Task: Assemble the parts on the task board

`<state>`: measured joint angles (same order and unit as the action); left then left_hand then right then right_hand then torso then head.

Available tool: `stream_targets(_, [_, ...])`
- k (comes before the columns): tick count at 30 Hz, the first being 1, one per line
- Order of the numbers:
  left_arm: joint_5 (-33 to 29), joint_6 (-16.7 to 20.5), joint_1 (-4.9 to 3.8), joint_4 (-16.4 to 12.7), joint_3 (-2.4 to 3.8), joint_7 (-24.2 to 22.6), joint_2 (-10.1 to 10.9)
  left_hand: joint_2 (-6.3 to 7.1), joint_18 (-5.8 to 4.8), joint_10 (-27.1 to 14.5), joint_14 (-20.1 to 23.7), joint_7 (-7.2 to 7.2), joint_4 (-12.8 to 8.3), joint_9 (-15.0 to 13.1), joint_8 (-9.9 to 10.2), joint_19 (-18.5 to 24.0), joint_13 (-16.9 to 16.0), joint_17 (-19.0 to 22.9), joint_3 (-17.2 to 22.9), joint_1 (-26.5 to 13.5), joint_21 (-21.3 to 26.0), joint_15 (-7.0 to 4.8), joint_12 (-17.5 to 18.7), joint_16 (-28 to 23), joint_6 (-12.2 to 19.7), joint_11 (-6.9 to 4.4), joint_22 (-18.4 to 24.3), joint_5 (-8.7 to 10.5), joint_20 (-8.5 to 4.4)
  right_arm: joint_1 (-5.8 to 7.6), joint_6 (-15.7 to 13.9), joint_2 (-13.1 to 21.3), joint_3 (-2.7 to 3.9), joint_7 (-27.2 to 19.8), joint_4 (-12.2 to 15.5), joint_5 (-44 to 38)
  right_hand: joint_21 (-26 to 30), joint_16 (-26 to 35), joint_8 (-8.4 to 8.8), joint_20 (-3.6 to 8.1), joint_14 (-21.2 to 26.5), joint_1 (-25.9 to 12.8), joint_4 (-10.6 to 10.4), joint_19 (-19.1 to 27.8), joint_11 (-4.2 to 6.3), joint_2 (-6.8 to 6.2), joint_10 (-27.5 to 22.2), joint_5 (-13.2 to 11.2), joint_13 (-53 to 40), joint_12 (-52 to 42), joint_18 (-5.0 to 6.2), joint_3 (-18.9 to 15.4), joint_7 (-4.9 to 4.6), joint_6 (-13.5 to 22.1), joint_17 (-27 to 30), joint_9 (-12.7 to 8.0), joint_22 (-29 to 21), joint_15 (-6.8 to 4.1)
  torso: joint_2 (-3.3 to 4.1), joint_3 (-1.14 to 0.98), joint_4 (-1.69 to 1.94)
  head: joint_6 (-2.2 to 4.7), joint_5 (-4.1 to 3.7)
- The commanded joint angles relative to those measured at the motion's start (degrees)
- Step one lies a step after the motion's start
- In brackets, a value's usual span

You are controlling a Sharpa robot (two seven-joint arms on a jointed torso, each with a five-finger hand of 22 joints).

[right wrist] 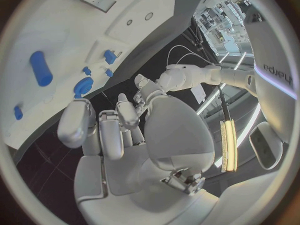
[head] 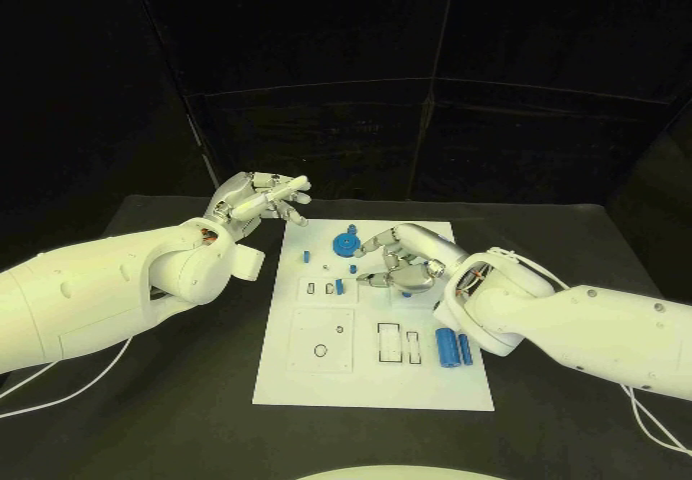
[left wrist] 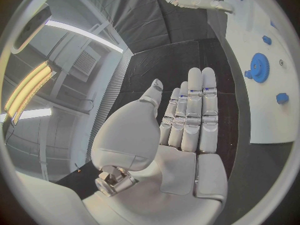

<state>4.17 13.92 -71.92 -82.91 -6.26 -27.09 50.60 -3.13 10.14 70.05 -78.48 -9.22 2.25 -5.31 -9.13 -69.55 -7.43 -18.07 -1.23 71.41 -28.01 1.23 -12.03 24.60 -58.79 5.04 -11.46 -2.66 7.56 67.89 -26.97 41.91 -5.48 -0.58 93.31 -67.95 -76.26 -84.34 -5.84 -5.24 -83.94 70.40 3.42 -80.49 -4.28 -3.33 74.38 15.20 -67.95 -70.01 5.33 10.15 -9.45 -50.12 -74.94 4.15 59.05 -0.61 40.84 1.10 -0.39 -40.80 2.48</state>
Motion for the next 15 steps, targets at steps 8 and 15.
stream_targets(8, [23.4,-10.3,-2.92,-1.0,0.04,21.2,1.5,-2.68,-1.53,0.2,-7.9,1.56,-2.3,-2.0,-2.1,-10.0,-8.0,-54.9,-0.1,3.4,-21.2,-2.6,-8.8,52.5,0.0,-2.02,-18.6,0.03,-3.6,5.25,12.2,6.9,1.24,-5.8,1.7,33.1,7.9,8.9,-1.08,0.35,-0.1,2.5,1.6,5.1,0.53,1.72,-6.8,0.1,12.5,12.7,2.22,1.4,0.24,-0.3,7.1,-0.1,-13.2,-0.35,-1.29,-0.01,0.17,-0.62,0.35])
stream_targets(15, [32.6,-23.6,-5.52,-1.2,-0.71,34.1,1.0,-5.85,0.08,-9.1,3.6,0.56,-5.7,-2.8,-2.4,-4.0,-9.4,-31.4,2.5,8.1,-10.4,-1.87,-8.3,30.8,4.1,-0.56,-6.7,0.09,-2.8,7.37,14.0,8.0,2.17,-9.3,-3.1,45.4,29.0,41.1,-1.25,0.02,12.2,4.0,3.6,16.0,-0.23,2.19,-14.6,-0.4,33.0,37.9,5.24,7.0,-0.42,0.1,37.9,-0.2,-38.3,0.38,-2.29,-0.32,0.03,-0.97,0.89])
